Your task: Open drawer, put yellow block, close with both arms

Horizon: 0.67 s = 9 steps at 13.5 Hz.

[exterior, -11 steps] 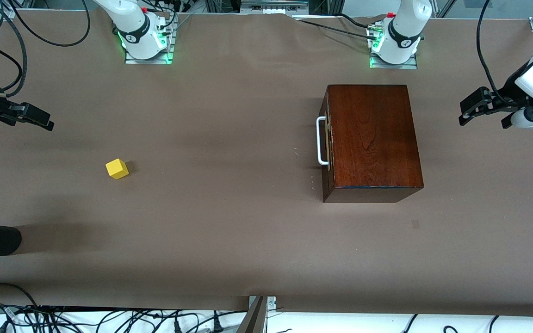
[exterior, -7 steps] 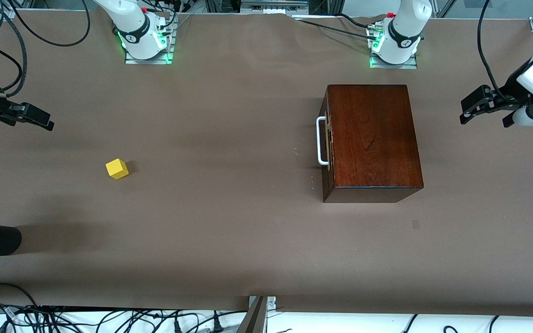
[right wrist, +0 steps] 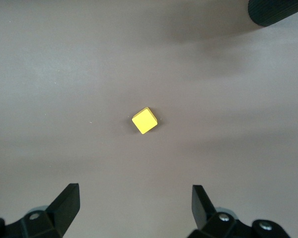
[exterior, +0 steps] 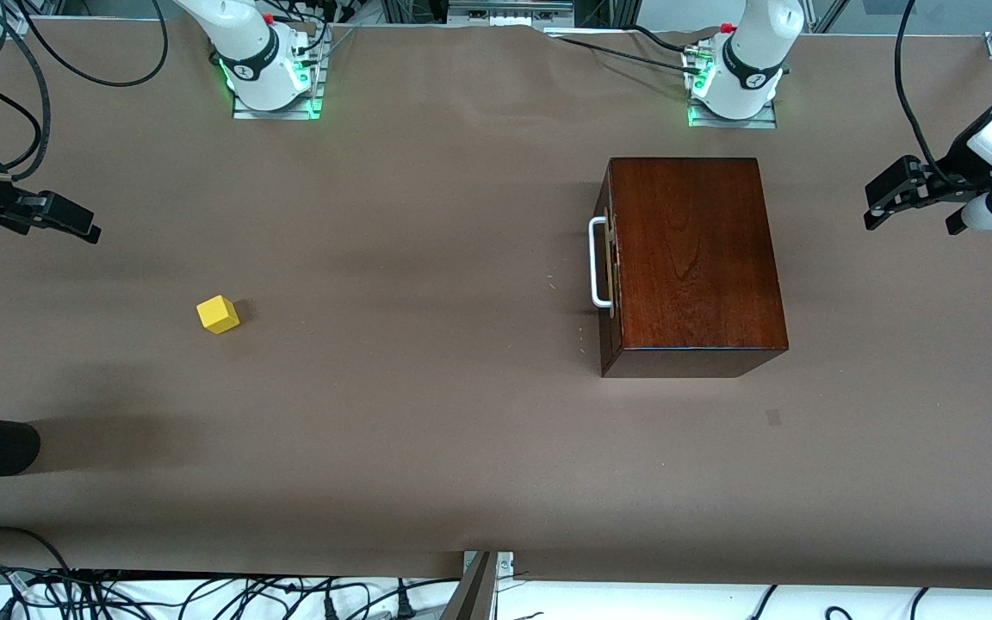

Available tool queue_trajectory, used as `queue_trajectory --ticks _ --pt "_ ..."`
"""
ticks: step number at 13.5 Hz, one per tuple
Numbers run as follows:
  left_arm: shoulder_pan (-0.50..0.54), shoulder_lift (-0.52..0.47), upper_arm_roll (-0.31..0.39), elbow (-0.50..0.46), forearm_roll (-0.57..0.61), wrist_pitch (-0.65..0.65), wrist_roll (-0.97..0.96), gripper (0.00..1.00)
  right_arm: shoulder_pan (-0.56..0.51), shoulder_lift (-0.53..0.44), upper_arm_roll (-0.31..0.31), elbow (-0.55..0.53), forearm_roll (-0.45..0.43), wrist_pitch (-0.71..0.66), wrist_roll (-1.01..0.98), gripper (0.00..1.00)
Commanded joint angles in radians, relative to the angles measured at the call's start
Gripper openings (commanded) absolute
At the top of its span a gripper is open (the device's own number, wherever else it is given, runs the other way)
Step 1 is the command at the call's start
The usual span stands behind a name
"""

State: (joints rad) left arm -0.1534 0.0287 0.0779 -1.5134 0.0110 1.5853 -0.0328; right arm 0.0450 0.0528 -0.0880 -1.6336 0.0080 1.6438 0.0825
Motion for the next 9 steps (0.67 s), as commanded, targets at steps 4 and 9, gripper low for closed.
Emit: queue_trajectory --ticks 4,9 --pt "0.003 0.013 -0.007 0.03 0.027 -0.018 0.013 1.0 0.0 0.002 0.001 0.017 0.015 -0.013 0.014 1.0" --pt "0.008 0.02 -0.007 0.021 0.003 -0.021 0.01 1.0 0.001 0.009 0.001 0.017 0.015 -0.013 0.014 1.0"
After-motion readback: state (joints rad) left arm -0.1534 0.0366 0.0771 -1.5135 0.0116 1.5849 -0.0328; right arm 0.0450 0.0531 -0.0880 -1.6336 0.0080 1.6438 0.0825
